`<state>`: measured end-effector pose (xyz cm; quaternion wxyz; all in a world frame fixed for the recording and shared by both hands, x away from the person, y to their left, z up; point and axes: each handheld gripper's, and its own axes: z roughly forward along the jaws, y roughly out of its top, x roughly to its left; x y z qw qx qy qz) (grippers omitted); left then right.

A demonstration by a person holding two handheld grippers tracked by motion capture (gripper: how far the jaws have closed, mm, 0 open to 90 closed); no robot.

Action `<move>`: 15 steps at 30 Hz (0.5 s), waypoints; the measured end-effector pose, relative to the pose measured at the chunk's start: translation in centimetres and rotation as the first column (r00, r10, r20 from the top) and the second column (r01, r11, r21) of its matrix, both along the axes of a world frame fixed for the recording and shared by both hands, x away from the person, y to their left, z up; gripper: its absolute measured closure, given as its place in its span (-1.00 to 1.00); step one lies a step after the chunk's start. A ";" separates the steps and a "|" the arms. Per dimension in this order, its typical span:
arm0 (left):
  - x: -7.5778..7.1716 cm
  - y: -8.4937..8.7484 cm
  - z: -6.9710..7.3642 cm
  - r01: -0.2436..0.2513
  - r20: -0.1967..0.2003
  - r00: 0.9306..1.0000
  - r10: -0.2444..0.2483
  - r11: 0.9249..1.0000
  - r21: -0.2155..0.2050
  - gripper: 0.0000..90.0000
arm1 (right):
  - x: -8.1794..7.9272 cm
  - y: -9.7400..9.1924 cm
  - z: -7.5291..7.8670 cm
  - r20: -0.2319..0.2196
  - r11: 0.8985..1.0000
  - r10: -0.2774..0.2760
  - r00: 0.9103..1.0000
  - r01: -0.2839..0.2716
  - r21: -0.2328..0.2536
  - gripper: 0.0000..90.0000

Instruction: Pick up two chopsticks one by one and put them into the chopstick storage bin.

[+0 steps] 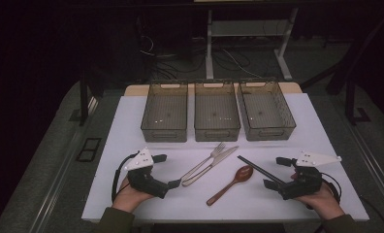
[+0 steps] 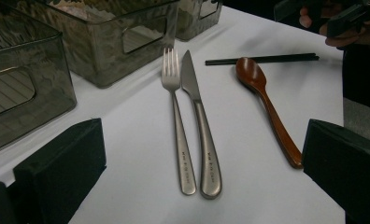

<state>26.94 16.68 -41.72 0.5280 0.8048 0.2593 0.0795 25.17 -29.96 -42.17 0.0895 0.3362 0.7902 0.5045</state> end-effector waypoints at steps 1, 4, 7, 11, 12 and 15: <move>0.0 0.0 0.0 0.001 0.001 1.000 -0.001 1.000 -0.001 -1.00 | 0.0 0.0 0.0 0.000 1.000 0.000 1.000 0.000 0.000 -1.00; 0.0 0.0 0.1 0.001 0.003 1.000 -0.001 1.000 -0.005 -1.00 | -0.1 -0.1 0.0 -0.004 1.000 0.005 1.000 -0.005 0.004 -1.00; 0.1 0.0 0.1 -0.009 0.000 1.000 0.009 1.000 -0.016 -1.00 | 0.0 -0.2 0.0 -0.006 1.000 0.007 1.000 -0.007 0.012 -1.00; 0.0 0.1 0.1 -0.005 0.001 1.000 0.005 1.000 -0.007 -1.00 | -0.1 -0.3 0.2 -0.005 1.000 0.001 1.000 -0.001 0.001 -1.00; 0.0 0.1 0.1 -0.005 0.001 1.000 0.005 1.000 -0.006 -1.00 | -0.1 -0.3 0.3 -0.006 1.000 -0.002 1.000 0.002 -0.002 -1.00; -0.1 0.0 0.2 -0.005 0.004 1.000 0.004 1.000 0.005 -1.00 | -0.1 -0.3 0.5 -0.002 1.000 -0.003 1.000 0.002 -0.008 -1.00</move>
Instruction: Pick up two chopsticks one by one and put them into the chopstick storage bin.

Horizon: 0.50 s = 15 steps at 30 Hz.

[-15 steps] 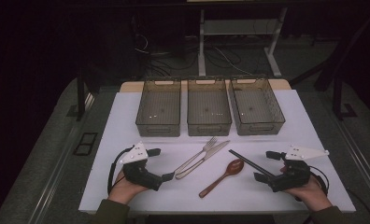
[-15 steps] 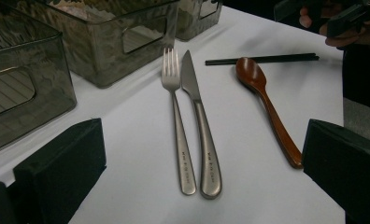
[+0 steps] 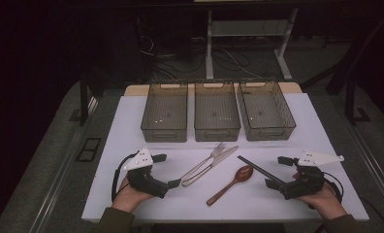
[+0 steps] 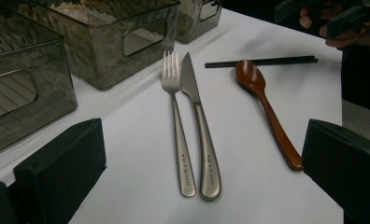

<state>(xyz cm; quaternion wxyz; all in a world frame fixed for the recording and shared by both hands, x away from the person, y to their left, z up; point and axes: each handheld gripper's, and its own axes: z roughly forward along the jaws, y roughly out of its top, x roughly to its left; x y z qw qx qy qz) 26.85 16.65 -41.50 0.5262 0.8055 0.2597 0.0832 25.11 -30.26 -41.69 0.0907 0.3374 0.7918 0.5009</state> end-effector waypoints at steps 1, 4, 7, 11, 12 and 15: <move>0.0 -0.1 0.1 0.003 0.003 1.000 -0.003 1.000 0.002 -1.00 | 0.1 0.1 0.2 0.005 1.000 0.000 1.000 0.000 -0.004 -1.00; 0.0 -0.4 0.1 0.006 0.006 1.000 -0.006 1.000 0.008 -1.00 | 0.3 0.2 0.4 0.006 1.000 0.006 1.000 -0.005 -0.024 -1.00; 0.1 -0.6 0.0 0.016 -0.002 1.000 -0.016 1.000 0.018 -1.00 | 0.4 0.2 0.4 0.000 0.999 0.009 1.000 -0.009 -0.036 -1.00; 0.1 -0.6 -0.1 0.017 -0.001 1.000 -0.017 1.000 0.017 -1.00 | 0.6 0.0 0.5 -0.002 0.999 0.003 1.000 -0.003 -0.041 -1.00; 0.1 -0.6 -0.1 0.018 0.000 1.000 -0.018 1.000 0.016 -1.00 | 0.7 -0.1 0.6 -0.001 0.999 0.001 1.000 -0.001 -0.040 -1.00; 0.0 -0.6 -0.1 0.023 0.000 1.000 -0.023 1.000 0.014 -1.00 | 0.8 -0.3 0.7 -0.001 0.999 -0.008 1.000 0.008 -0.038 -1.00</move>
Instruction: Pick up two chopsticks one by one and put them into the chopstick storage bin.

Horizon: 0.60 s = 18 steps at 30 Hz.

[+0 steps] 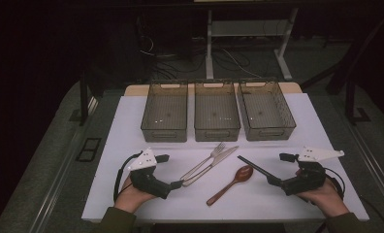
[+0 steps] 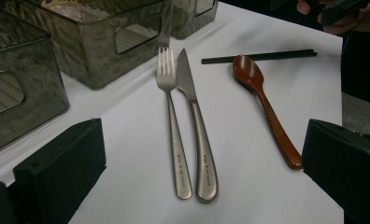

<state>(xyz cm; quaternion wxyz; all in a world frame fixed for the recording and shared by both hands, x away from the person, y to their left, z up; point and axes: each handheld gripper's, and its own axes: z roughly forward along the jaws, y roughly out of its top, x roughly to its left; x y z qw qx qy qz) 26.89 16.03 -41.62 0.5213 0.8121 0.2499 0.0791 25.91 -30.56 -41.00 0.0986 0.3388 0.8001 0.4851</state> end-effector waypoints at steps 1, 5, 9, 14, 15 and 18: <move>0.0 0.0 0.0 0.004 0.001 1.000 -0.004 1.000 -0.002 -1.00 | 0.0 -0.1 0.0 -0.001 1.000 -0.001 1.000 0.001 0.001 -1.00; -0.1 0.0 0.0 0.003 0.005 1.000 -0.003 1.000 -0.003 -1.00 | 0.1 -0.2 0.2 -0.002 1.000 0.000 1.000 0.000 0.000 -1.00; -0.1 0.0 0.0 0.008 0.007 1.000 -0.008 1.000 0.002 -1.00 | 0.2 -0.4 0.3 0.001 1.000 -0.003 1.000 0.003 -0.007 -1.00; 0.0 0.2 0.0 0.004 0.003 1.000 -0.004 1.000 -0.012 -1.00 | 0.5 -0.9 0.4 0.002 1.000 -0.019 1.000 0.019 -0.008 -1.00; 0.0 0.2 0.0 0.004 0.003 1.000 -0.004 1.000 -0.012 -1.00 | 0.6 -1.0 0.4 0.001 1.000 -0.022 1.000 0.022 -0.008 -1.00; 0.0 0.3 0.0 0.005 0.002 1.000 -0.005 1.000 -0.009 -1.00 | 0.7 -1.3 0.4 0.001 1.000 -0.025 1.000 0.025 -0.009 -1.00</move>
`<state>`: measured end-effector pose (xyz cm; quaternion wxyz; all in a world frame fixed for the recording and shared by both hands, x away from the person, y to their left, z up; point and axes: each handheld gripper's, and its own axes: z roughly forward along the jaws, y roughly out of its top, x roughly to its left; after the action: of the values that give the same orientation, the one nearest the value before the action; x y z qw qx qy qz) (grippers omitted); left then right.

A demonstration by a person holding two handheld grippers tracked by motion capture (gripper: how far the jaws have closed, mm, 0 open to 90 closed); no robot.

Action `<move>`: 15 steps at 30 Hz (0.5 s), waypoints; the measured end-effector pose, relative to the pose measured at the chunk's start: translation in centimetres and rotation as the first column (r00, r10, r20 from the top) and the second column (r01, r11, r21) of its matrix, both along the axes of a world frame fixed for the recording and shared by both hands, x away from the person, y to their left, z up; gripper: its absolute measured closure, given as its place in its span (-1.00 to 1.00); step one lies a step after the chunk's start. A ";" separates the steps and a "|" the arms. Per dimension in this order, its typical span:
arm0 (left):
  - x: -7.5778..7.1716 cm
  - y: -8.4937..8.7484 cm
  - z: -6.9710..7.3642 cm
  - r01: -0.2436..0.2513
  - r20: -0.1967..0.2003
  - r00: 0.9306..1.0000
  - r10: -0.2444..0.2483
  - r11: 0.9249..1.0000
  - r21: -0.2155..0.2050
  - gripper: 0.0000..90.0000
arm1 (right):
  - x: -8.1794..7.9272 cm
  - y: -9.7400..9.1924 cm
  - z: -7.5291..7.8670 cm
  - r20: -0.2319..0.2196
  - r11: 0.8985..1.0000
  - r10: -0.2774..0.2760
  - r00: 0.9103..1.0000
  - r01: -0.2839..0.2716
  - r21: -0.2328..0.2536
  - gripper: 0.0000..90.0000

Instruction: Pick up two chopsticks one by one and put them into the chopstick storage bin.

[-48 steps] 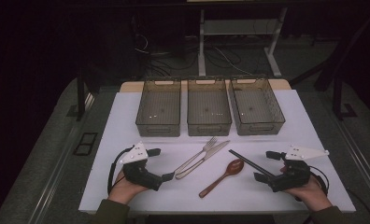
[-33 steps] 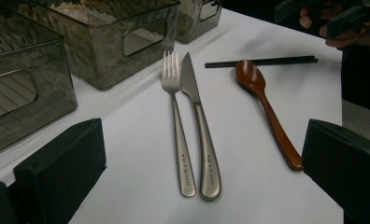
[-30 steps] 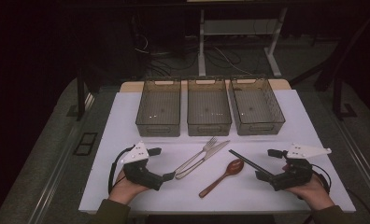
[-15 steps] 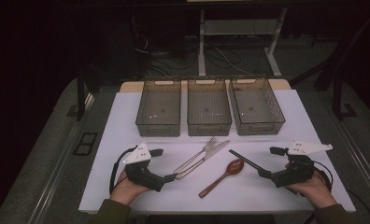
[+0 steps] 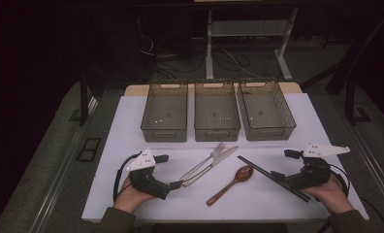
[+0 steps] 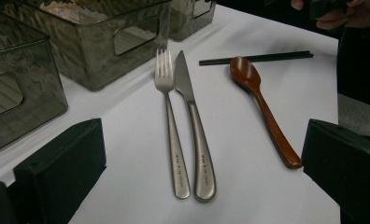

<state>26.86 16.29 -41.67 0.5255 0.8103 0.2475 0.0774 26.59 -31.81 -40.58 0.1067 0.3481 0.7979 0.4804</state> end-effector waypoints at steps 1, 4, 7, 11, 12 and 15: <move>0.0 0.0 0.0 -0.001 -0.001 1.000 0.001 1.000 0.000 -1.00 | 0.2 -0.2 -0.1 0.000 1.000 0.000 1.000 0.000 -0.006 -1.00; 0.0 0.0 0.0 -0.005 -0.001 1.000 0.005 1.000 -0.005 -1.00 | 0.4 -0.6 -0.1 -0.004 1.000 -0.007 1.000 0.007 -0.009 -1.00; -0.1 0.0 0.1 -0.003 0.002 1.000 0.003 1.000 -0.008 -1.00 | 0.6 -1.1 -0.2 -0.004 1.000 -0.014 1.000 0.014 -0.011 -1.00; 0.0 0.2 0.0 -0.006 0.002 1.000 0.006 1.000 -0.008 -1.00 | 0.8 -1.6 -0.5 -0.003 1.000 -0.024 1.000 0.024 -0.020 -1.00; 0.0 0.2 0.0 -0.007 0.002 1.000 0.007 1.000 -0.009 -1.00 | 0.8 -1.6 -0.5 -0.003 1.000 -0.024 1.000 0.024 -0.020 -1.00; 0.0 0.3 0.0 -0.009 0.000 1.000 0.009 1.000 -0.014 -1.00 | 0.9 -1.8 -0.7 -0.013 0.999 -0.029 1.000 0.029 -0.036 -1.00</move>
<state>26.84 16.58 -41.68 0.5307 0.8055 0.2519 0.0782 27.45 -33.64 -41.26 0.1146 0.3608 0.8019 0.4622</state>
